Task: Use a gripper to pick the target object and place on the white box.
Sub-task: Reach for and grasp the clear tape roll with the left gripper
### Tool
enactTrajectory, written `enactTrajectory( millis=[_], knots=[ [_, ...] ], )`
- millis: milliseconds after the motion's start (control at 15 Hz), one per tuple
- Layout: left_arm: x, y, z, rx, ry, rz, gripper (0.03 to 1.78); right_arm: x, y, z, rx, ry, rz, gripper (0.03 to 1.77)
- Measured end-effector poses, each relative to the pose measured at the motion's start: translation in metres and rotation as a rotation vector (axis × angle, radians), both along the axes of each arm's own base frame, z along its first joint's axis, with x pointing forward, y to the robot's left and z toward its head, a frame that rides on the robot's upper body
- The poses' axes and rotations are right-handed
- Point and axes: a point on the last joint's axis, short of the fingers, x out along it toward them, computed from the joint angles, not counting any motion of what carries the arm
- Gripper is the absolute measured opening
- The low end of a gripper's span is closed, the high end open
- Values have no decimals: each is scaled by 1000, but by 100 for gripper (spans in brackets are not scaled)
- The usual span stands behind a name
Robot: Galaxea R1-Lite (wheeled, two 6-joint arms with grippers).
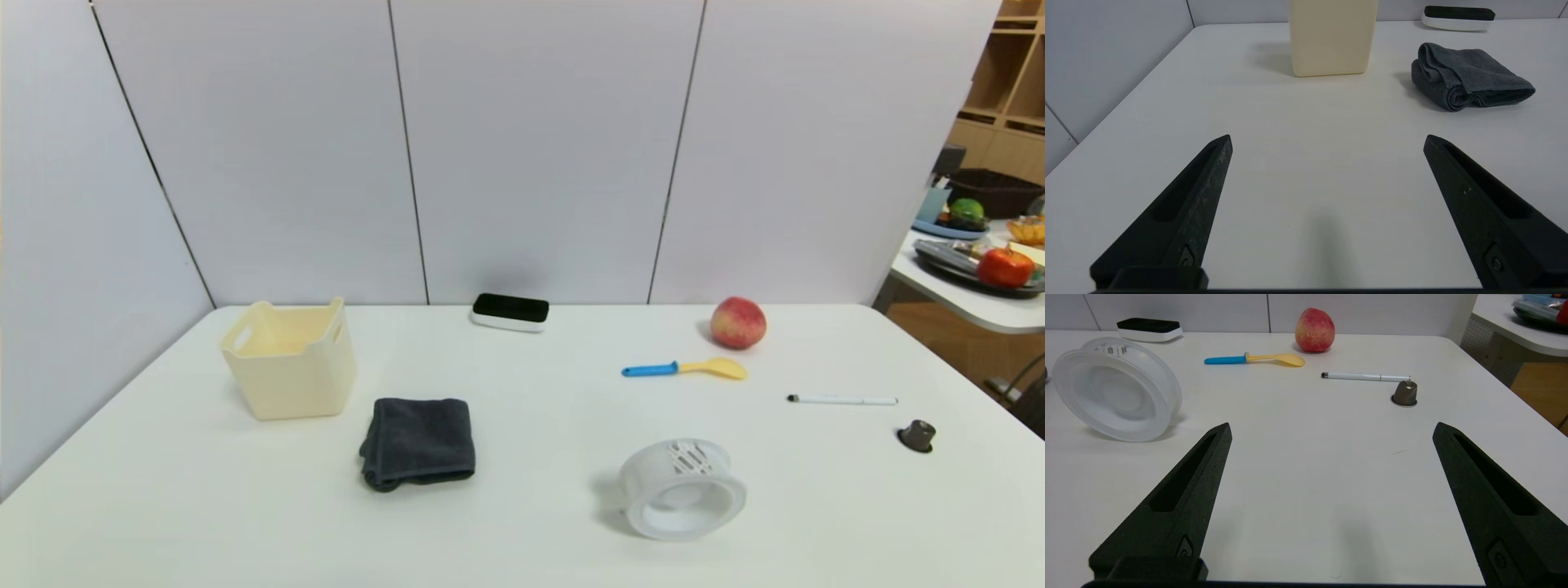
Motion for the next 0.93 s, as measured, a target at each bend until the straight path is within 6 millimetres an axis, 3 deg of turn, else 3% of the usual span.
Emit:
enactTrajectory(
  millis=[933],
  knots=[
    [0, 0, 0, 0, 0, 0, 169, 0, 0, 0, 0, 0, 0, 170]
  ],
)
